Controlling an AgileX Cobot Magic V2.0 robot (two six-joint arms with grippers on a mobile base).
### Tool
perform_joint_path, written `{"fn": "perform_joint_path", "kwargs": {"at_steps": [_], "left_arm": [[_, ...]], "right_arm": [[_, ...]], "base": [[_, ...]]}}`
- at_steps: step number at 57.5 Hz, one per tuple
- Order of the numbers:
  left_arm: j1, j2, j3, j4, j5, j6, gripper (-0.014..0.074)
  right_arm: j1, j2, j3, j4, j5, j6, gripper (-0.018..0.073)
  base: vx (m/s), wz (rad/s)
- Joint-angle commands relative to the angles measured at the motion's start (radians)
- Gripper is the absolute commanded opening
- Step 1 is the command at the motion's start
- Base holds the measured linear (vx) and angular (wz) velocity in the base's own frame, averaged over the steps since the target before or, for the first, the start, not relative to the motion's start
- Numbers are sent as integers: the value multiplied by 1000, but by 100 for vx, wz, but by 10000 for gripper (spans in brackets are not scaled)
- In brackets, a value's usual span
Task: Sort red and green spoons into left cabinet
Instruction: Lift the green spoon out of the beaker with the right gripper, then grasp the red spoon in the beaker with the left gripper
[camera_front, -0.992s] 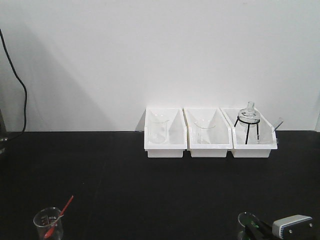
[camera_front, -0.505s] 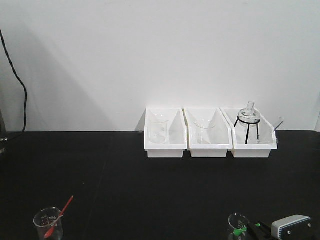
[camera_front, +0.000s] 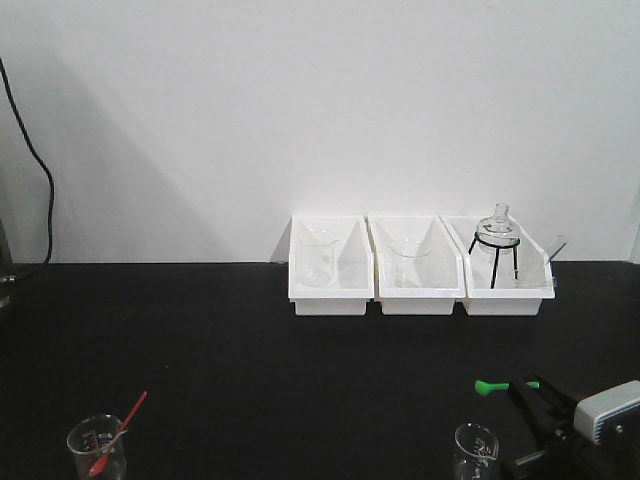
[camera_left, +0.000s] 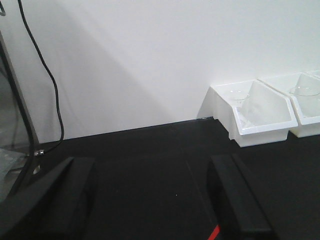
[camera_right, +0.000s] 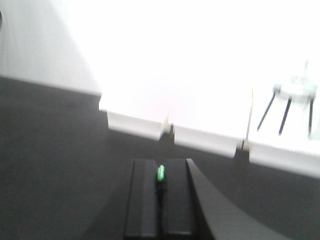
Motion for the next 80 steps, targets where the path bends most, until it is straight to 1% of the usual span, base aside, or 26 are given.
{"fn": "perform_joint_path", "kwargs": {"at_steps": [1, 7, 13, 16, 20, 27, 34, 44, 50, 62, 70, 80], "left_arm": [[-2, -5, -37, -22, -64, -6, 585], [-2, -5, -37, -21, -8, -6, 585], [-2, -4, -37, -9, 113, 15, 585], [-2, 10, -37, 16, 195, 60, 585], [-4, 39, -37, 24, 270, 124, 585], [-38, 115, -43, 22, 258, 233, 585], [-82, 224, -90, 22, 267, 299, 585], [-111, 398, -202, 20, 324, 396, 564], [-117, 490, -278, 2, 326, 399, 535], [-118, 637, -401, 5, 323, 399, 486], [-118, 716, -448, 5, 313, 399, 477], [-118, 795, -471, 5, 259, 398, 477]], "right_arm": [[-4, -126, -16, 3, -105, 31, -3], [-4, -257, -16, 5, 45, 90, -3], [-4, -386, -16, 5, 236, 146, -3], [-4, -444, -16, 5, 325, 161, -3], [-4, -511, -16, 5, 407, 166, -3], [-4, -602, -16, 5, 493, 166, -3], [-4, -640, -16, 5, 517, 165, -3], [-4, -638, -16, 5, 517, 165, -3], [-4, -638, -16, 5, 517, 165, -3], [-5, -638, -16, 5, 517, 165, -3], [-5, -638, -16, 5, 517, 165, -3], [-6, -638, -16, 5, 517, 164, -3]], "base": [[0, 0], [0, 0], [0, 0], [0, 0], [0, 0], [0, 0], [0, 0], [0, 0], [0, 0], [0, 0], [0, 0], [0, 0]]}}
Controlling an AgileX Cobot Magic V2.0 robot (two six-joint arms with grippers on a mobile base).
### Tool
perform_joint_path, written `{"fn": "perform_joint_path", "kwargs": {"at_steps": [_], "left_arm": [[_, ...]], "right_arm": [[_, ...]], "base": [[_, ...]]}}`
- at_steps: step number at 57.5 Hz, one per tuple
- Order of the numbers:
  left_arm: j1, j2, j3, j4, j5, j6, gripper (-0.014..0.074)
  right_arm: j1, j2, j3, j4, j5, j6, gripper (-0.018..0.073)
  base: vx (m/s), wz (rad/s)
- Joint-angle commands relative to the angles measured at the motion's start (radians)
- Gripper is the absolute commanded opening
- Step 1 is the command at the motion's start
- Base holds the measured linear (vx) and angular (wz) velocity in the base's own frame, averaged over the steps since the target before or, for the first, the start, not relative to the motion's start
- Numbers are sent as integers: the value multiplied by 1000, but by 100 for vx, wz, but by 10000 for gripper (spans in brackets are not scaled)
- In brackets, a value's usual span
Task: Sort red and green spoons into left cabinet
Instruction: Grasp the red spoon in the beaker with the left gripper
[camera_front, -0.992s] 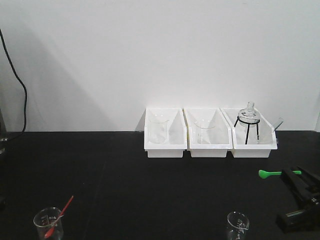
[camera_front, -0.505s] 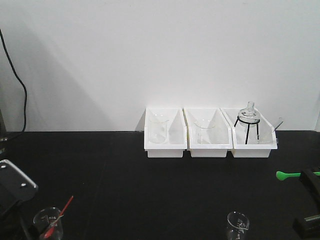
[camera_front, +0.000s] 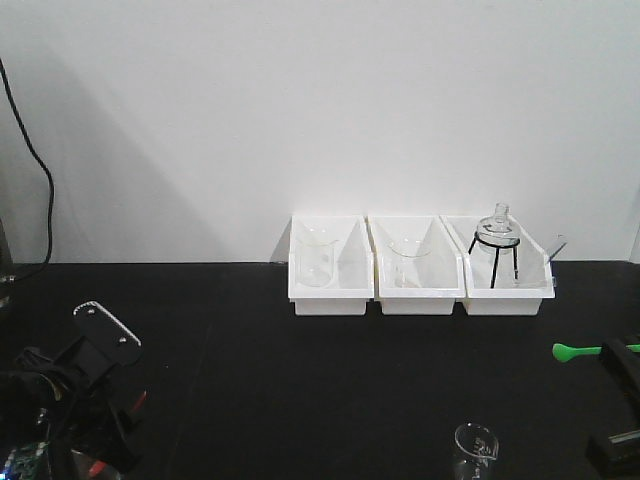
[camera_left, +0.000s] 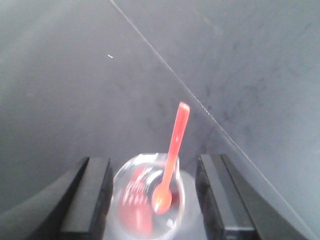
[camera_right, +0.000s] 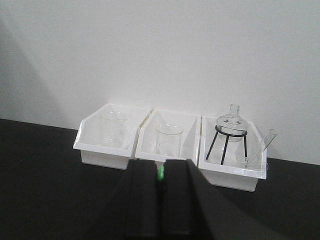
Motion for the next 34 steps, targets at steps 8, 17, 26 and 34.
{"fn": "perform_joint_path", "kwargs": {"at_steps": [8, 17, 26, 34], "left_arm": [[-5, 58, -62, -13, -159, -13, 477], [-5, 114, -85, -21, -174, -40, 477], [-5, 143, -98, -21, -193, -39, 463], [-5, 158, -98, -21, -215, -39, 390]], "right_arm": [[-6, -12, -28, 8, -74, 1, -3], [-6, -12, -28, 8, -74, 1, -3], [-6, -12, -28, 8, -74, 1, -3], [-6, -12, -28, 8, -75, 1, -3]], "base": [[0, 0], [0, 0], [0, 0], [0, 0]]}}
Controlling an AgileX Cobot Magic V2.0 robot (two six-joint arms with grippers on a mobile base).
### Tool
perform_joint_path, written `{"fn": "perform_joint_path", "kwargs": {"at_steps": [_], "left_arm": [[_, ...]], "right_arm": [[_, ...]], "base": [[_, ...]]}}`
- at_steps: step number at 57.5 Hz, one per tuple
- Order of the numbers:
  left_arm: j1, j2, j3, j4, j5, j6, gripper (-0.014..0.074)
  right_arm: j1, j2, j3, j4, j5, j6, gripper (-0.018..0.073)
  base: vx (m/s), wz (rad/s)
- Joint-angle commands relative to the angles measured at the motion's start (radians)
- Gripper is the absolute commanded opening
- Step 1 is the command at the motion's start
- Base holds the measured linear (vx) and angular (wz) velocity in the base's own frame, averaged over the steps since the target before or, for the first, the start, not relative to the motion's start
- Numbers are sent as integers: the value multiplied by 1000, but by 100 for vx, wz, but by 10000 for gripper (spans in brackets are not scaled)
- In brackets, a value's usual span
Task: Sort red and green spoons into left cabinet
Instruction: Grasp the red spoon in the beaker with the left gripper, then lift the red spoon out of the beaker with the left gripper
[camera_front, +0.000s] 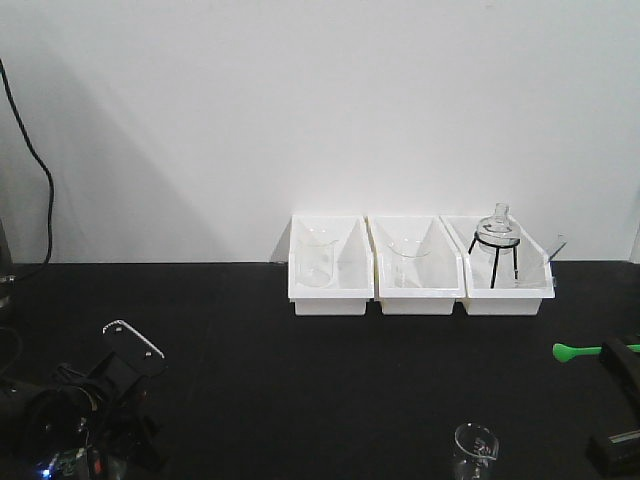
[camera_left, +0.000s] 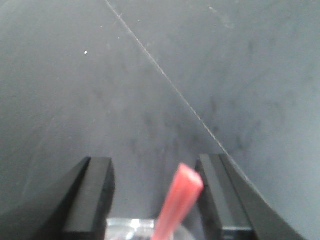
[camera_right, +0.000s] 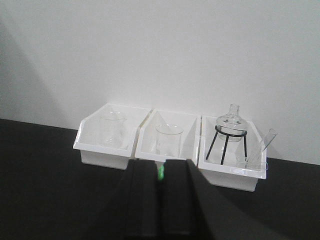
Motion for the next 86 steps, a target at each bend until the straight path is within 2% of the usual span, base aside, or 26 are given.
{"fn": "perform_joint_path", "kwargs": {"at_steps": [1, 6, 17, 29, 34, 42, 49, 56, 63, 71, 78, 86], "left_arm": [[-5, -41, -32, -12, -85, -11, 369], [-5, -39, -32, -12, -86, -11, 270], [-5, -39, -32, -14, -109, -12, -12], [-5, -48, -32, -15, -129, -12, -6], [-5, -75, -32, -42, -143, -12, -6], [-5, -156, -32, -113, -179, -12, -6], [-5, -256, -32, -223, -162, -12, -6], [-5, -351, -32, -315, -129, -12, -6], [-5, -460, -32, -371, -77, -12, -6], [-5, -575, -23, -380, -25, -12, -4], [-5, -685, 30, -380, -36, -12, -3], [-5, -805, 124, -385, -44, -12, -3]], "right_arm": [[-6, -12, -28, 8, -75, 1, -3], [-6, -12, -28, 8, -76, 1, -3], [-6, -12, -28, 8, -82, 2, -3], [-6, -12, -28, 8, -81, 2, -3], [-6, -12, -28, 8, -76, 2, -3], [-6, -12, -28, 8, -70, 2, -3], [-6, -12, -29, 9, -60, 2, -3], [-6, -12, -66, 32, 46, 2, -3], [-6, -12, -122, 28, 156, 2, -3], [-3, -15, -158, 13, 204, 18, -3], [-3, -46, -156, -9, 224, 60, -3], [-3, -101, -156, -84, 250, 119, -3]], "base": [[0, 0], [0, 0], [0, 0], [0, 0], [0, 0], [0, 0], [0, 0], [0, 0], [0, 0], [0, 0], [0, 0], [0, 0]]}}
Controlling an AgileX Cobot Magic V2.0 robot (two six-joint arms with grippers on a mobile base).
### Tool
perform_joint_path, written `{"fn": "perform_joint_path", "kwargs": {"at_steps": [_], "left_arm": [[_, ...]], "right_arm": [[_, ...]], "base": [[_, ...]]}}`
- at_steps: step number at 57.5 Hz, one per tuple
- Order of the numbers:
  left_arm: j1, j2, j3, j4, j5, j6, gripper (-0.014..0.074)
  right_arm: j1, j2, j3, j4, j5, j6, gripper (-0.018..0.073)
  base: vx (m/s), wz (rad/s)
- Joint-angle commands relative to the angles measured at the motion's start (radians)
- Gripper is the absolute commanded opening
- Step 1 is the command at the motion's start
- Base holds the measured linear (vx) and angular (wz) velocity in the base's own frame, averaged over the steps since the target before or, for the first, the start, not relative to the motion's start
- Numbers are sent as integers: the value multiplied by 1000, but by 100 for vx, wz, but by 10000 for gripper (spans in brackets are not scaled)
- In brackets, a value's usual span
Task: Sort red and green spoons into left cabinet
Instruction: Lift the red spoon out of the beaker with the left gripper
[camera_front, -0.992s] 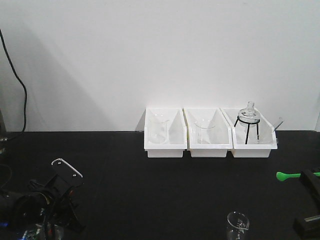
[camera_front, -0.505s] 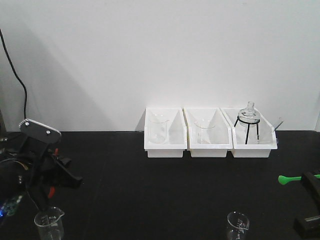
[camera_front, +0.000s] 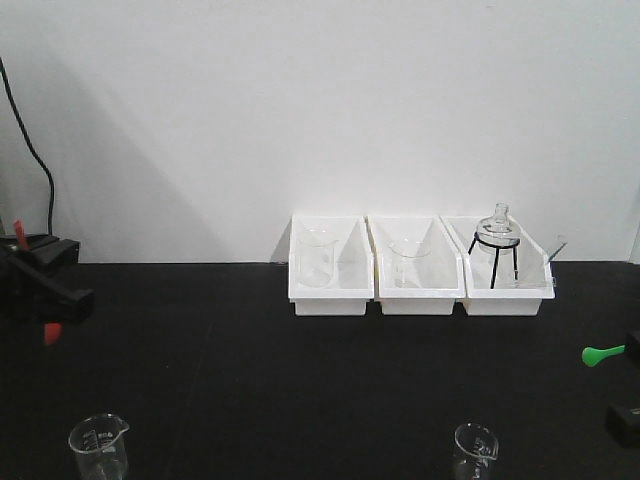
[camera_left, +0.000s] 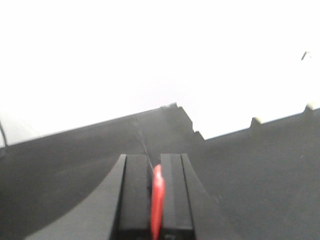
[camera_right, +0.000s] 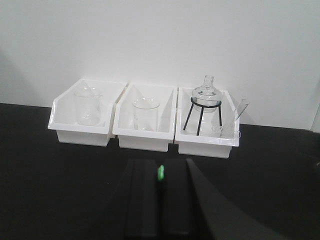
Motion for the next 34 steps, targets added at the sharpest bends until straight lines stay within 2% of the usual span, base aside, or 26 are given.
{"fn": "perform_joint_path", "kwargs": {"at_steps": [1, 15, 27, 34], "left_arm": [[-5, -93, 33, -24, -74, -11, -3], [-5, -275, 208, -32, -183, -11, -3], [-5, -335, 289, -31, -282, -11, -3], [-5, -340, 290, -30, -268, -10, -3]], "right_arm": [[-3, -53, -37, -59, -57, 48, -3], [-3, -142, -37, -178, 5, 173, -3], [-4, -155, -37, -180, -31, 177, -3], [-4, -155, -37, -176, -33, 177, -3]], "base": [[0, 0], [0, 0], [0, 0], [0, 0]]}}
